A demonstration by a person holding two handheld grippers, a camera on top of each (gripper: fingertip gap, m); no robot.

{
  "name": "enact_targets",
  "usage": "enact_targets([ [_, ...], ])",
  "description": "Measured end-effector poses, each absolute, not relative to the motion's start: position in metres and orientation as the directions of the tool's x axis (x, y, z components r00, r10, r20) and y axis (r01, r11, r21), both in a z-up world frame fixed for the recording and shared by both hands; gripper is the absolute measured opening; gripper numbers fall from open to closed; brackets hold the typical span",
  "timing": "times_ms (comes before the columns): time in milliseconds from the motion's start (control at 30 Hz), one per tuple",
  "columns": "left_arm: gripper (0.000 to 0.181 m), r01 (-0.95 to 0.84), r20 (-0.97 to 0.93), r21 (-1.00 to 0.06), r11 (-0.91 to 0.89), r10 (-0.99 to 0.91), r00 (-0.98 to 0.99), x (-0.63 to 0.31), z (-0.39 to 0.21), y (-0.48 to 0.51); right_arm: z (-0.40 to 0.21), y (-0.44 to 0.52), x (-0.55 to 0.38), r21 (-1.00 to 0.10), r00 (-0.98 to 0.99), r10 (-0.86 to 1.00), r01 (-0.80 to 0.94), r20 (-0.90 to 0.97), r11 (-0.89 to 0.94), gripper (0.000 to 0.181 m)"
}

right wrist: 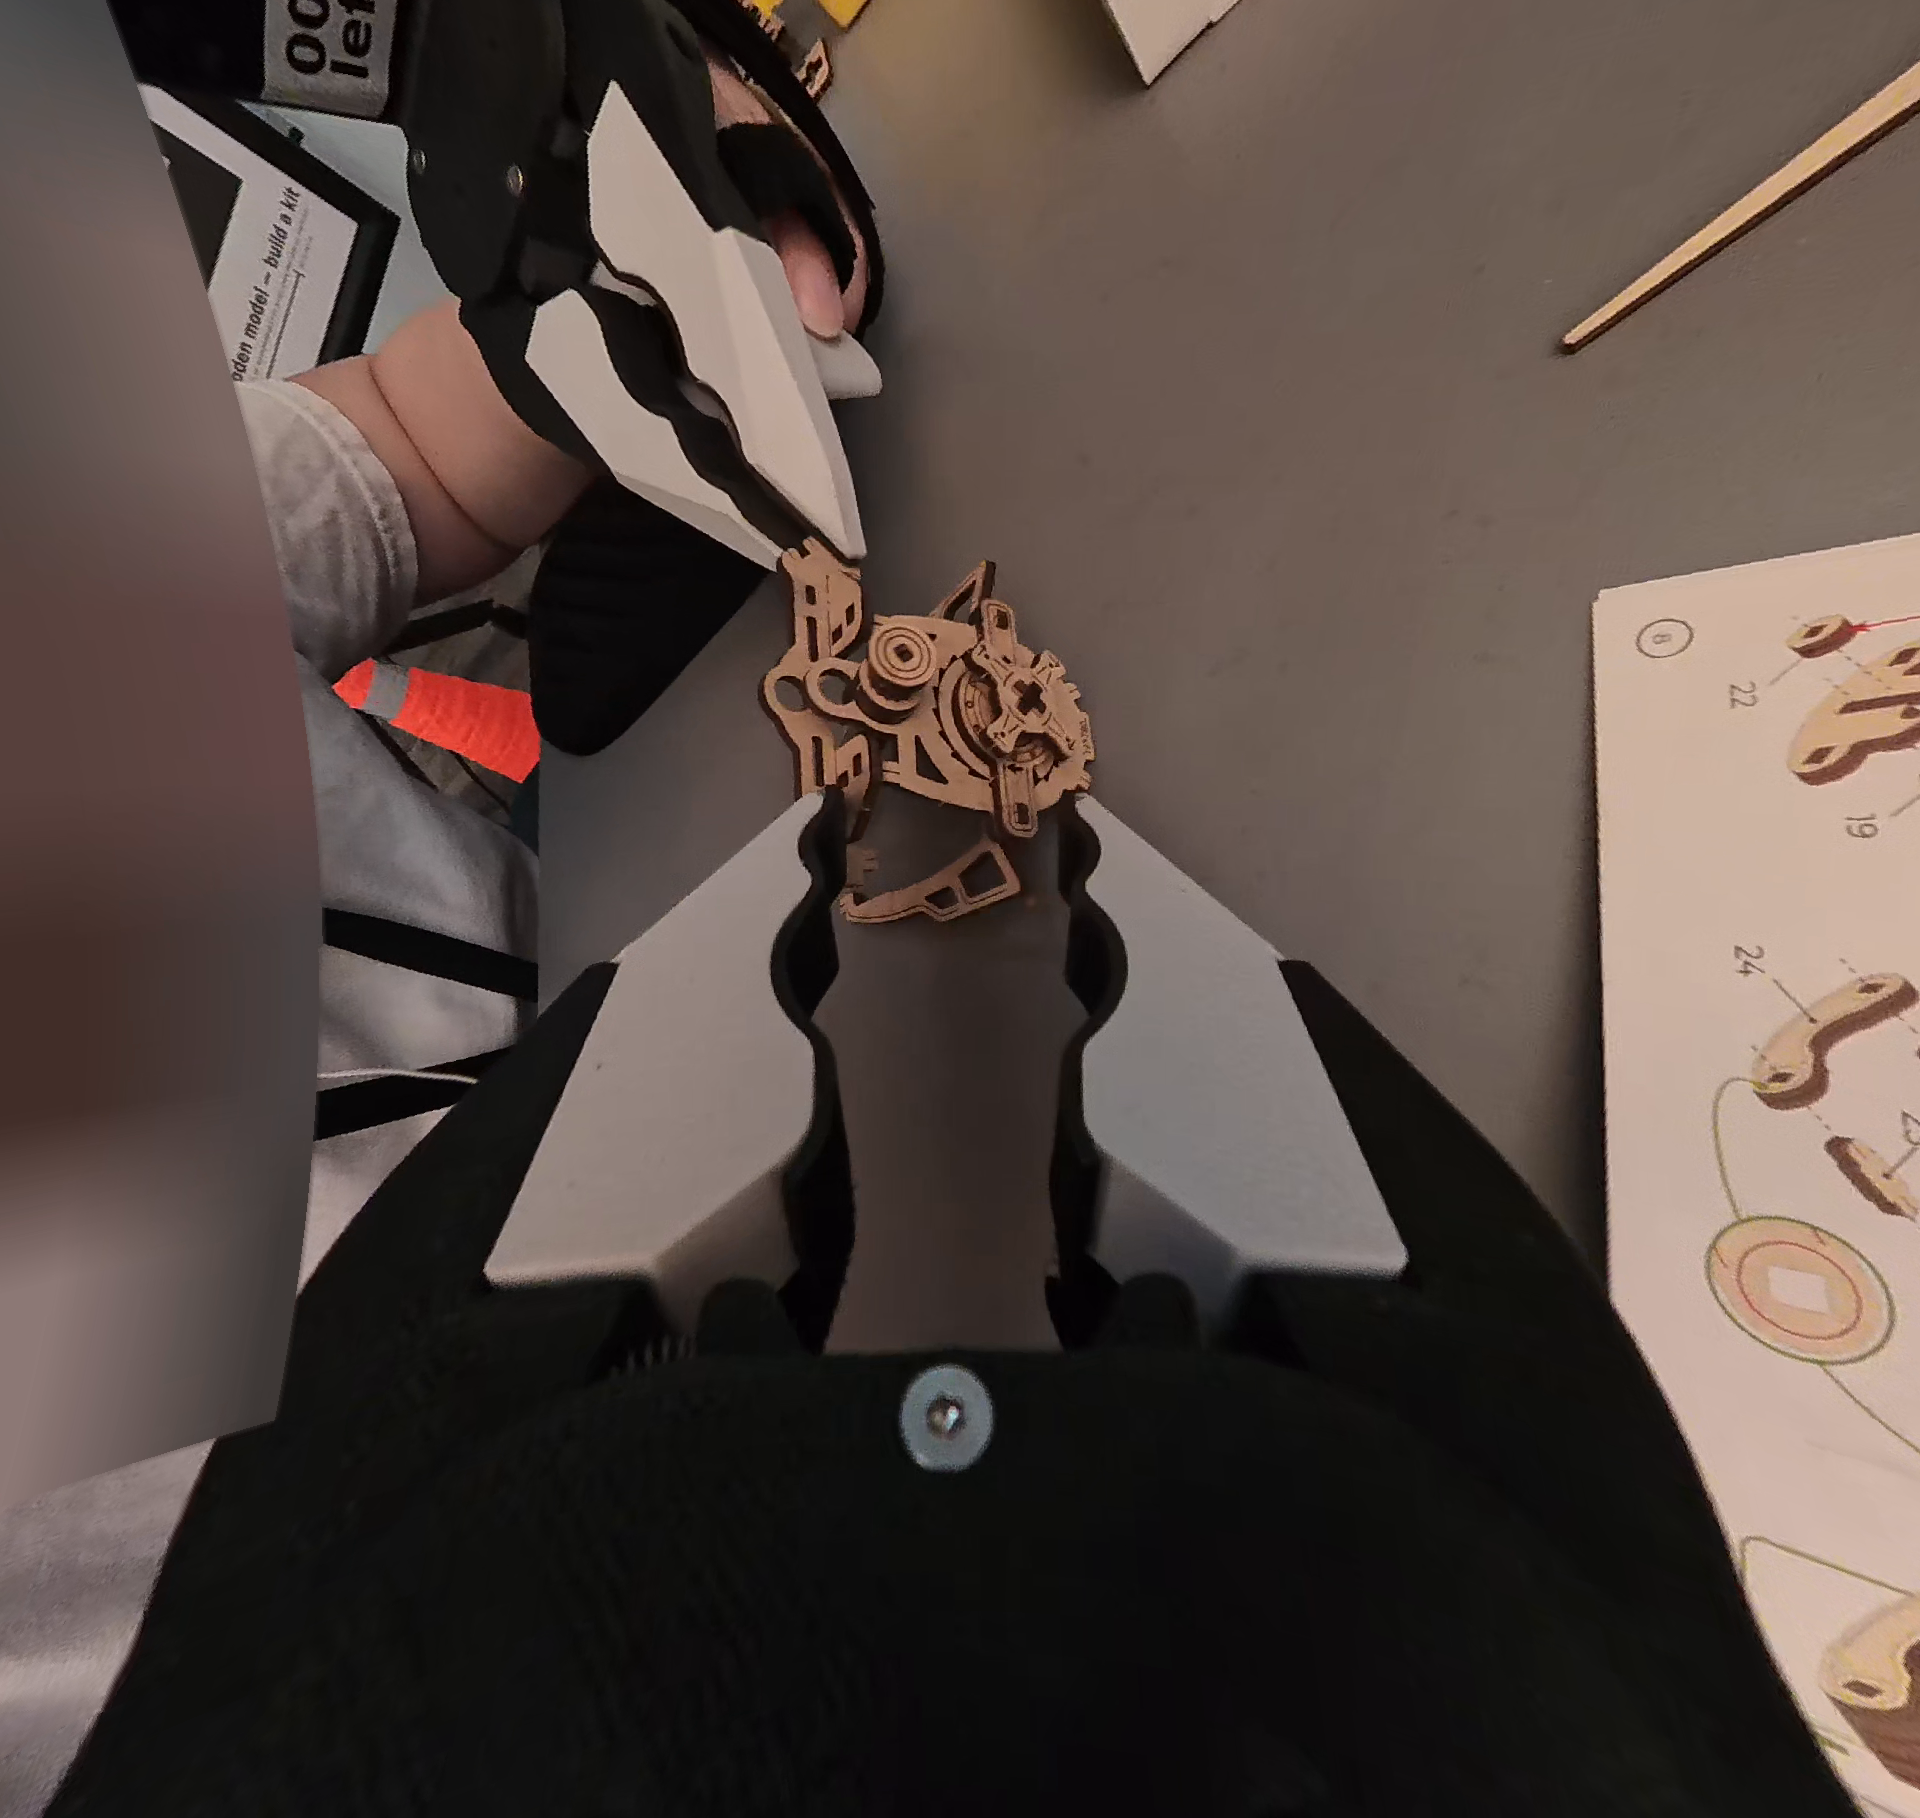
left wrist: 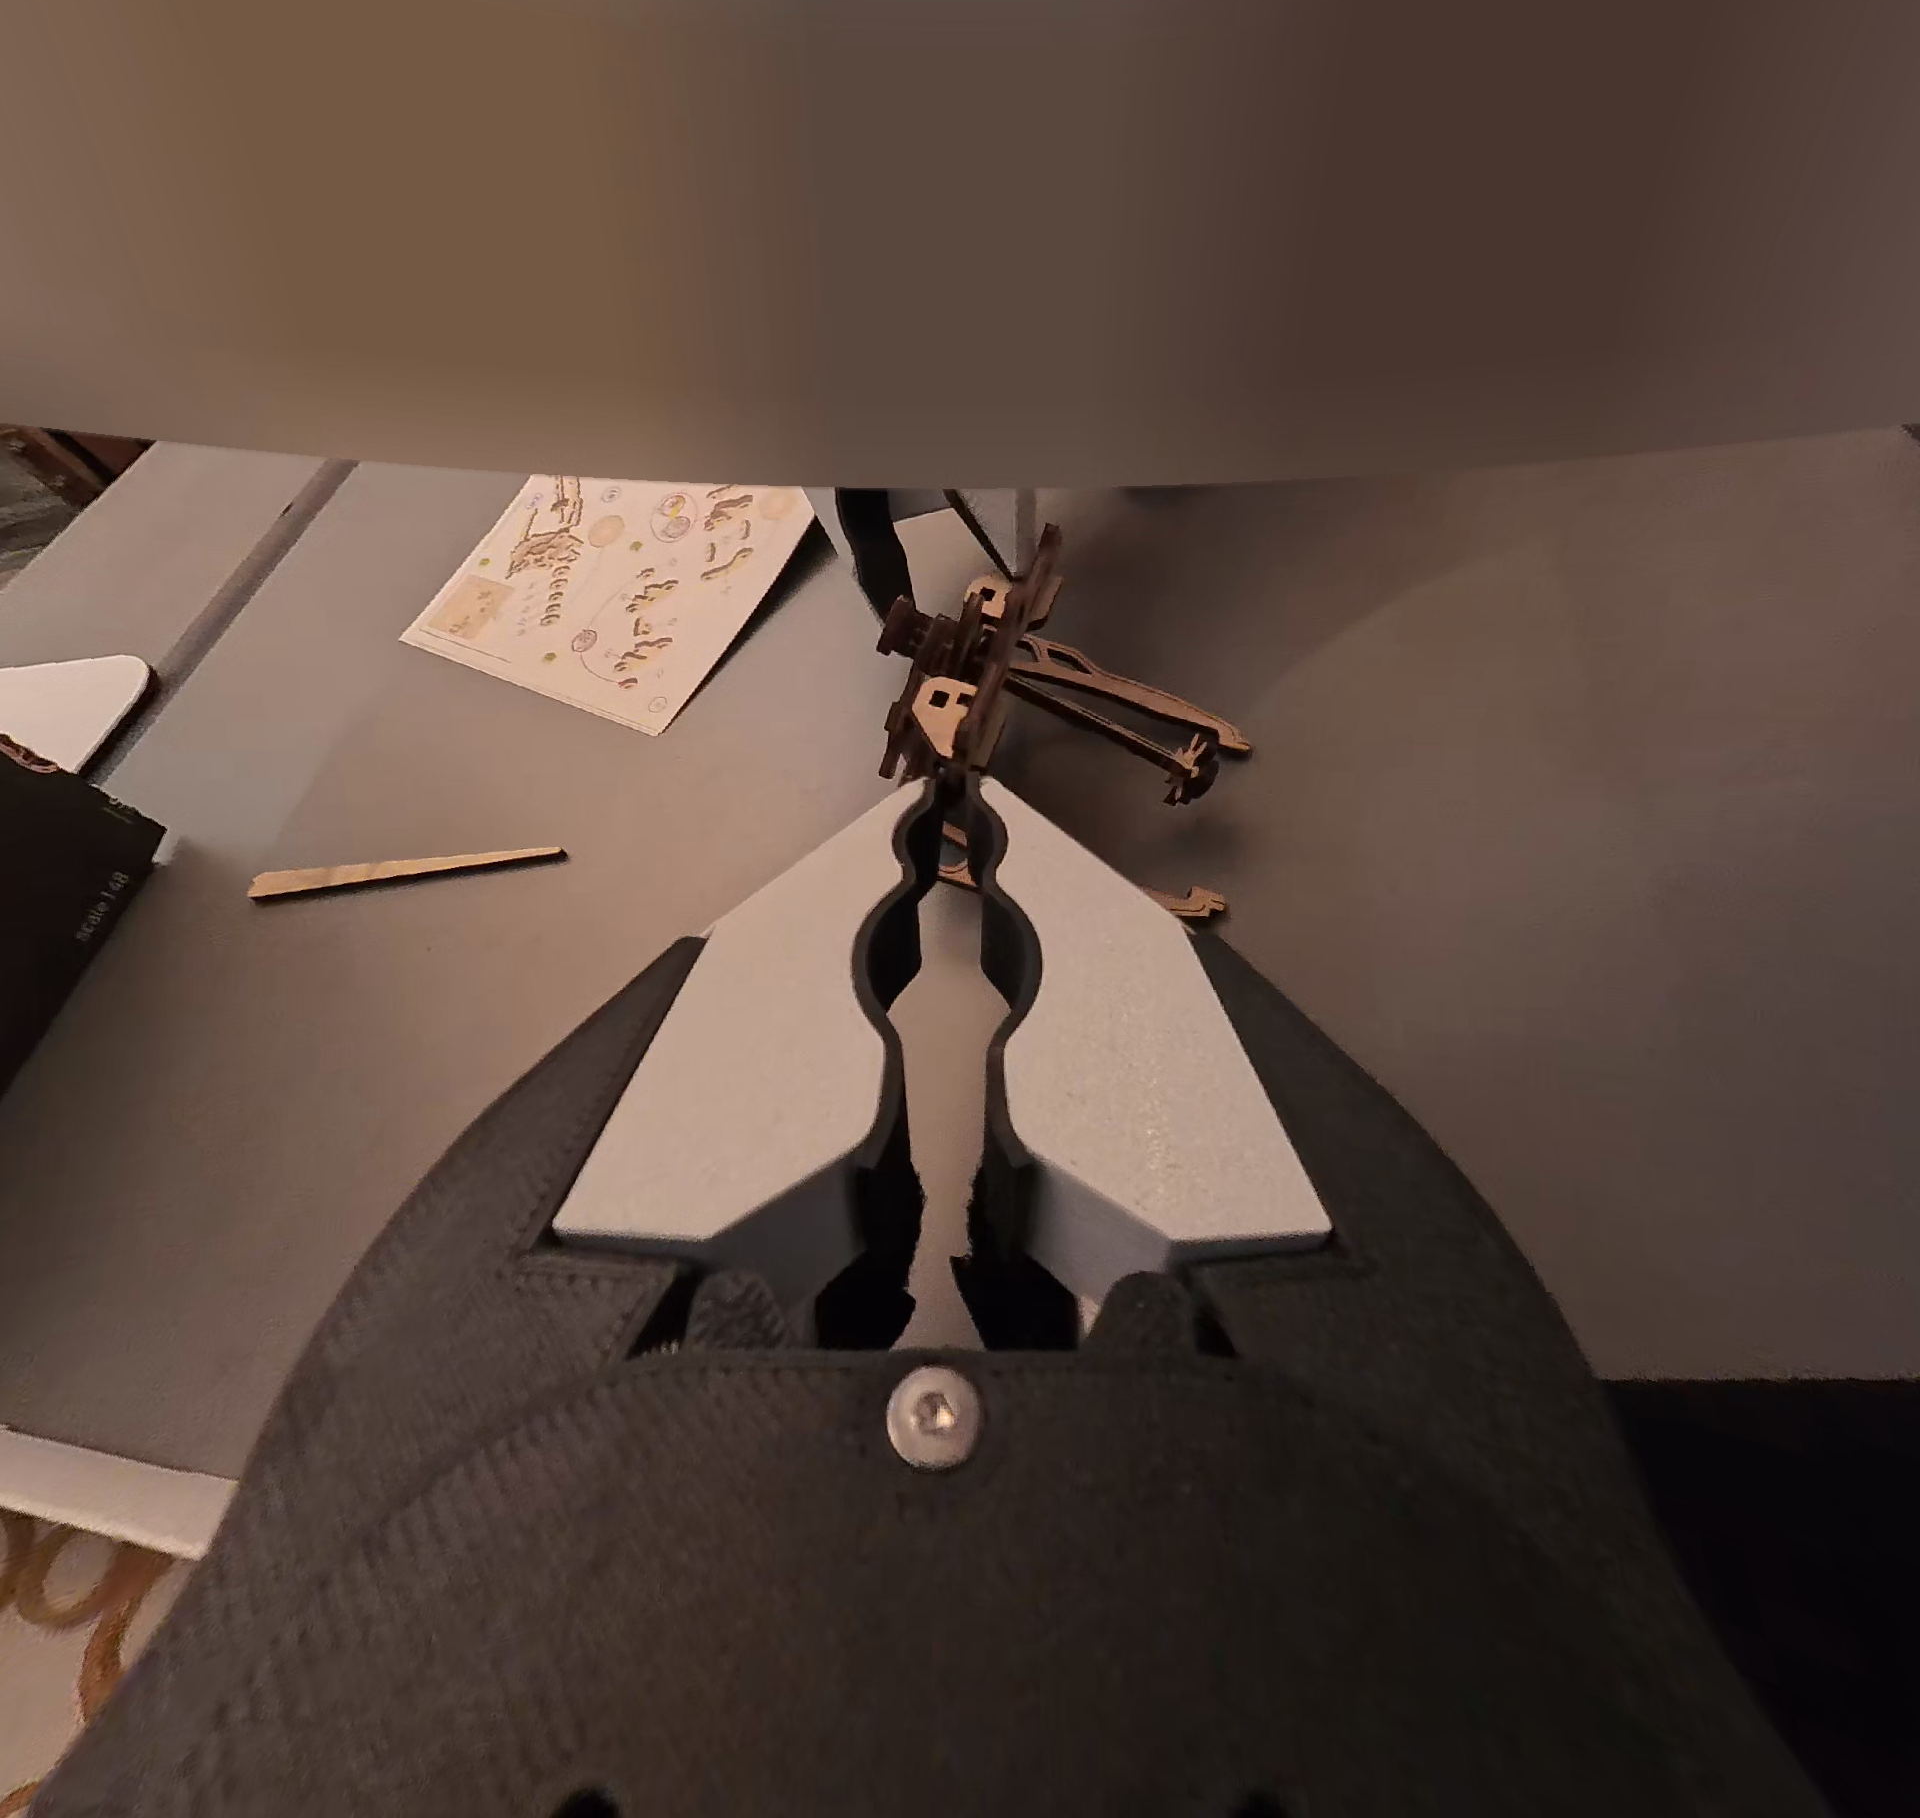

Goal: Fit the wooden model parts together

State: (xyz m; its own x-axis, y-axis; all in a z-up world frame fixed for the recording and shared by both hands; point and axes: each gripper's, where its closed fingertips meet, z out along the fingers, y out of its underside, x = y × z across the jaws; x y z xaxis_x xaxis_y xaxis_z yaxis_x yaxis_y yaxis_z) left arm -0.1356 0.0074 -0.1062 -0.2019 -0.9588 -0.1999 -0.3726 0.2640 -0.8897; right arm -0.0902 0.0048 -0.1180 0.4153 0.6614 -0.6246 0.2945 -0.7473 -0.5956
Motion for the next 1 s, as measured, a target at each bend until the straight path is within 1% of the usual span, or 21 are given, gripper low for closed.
enact_targets([
  [600, 0.001, -0.387, -0.209, -0.881, 0.272, -0.958, -0.196, -0.1329, -0.1104, 0.0087, -0.1153, 0.0131, -0.0900, -0.598, 0.397, 0.663, 0.291, -0.635, -0.747, 0.038],
  [767, 0.001, -0.386, -0.209, -0.881, 0.275, -0.956, -0.204, -0.1328, -0.1108, 0.0069, -0.1153, 0.0112, -0.0908, -0.562, 0.358, 0.621, 0.266, -0.697, -0.783, 0.037],
  [1000, 0.001, -0.386, -0.211, -0.881, 0.275, -0.957, -0.200, -0.1329, -0.1108, 0.0071, -0.1203, 0.0059, -0.0933, -0.551, 0.364, 0.631, 0.308, -0.685, -0.775, 0.038],
])
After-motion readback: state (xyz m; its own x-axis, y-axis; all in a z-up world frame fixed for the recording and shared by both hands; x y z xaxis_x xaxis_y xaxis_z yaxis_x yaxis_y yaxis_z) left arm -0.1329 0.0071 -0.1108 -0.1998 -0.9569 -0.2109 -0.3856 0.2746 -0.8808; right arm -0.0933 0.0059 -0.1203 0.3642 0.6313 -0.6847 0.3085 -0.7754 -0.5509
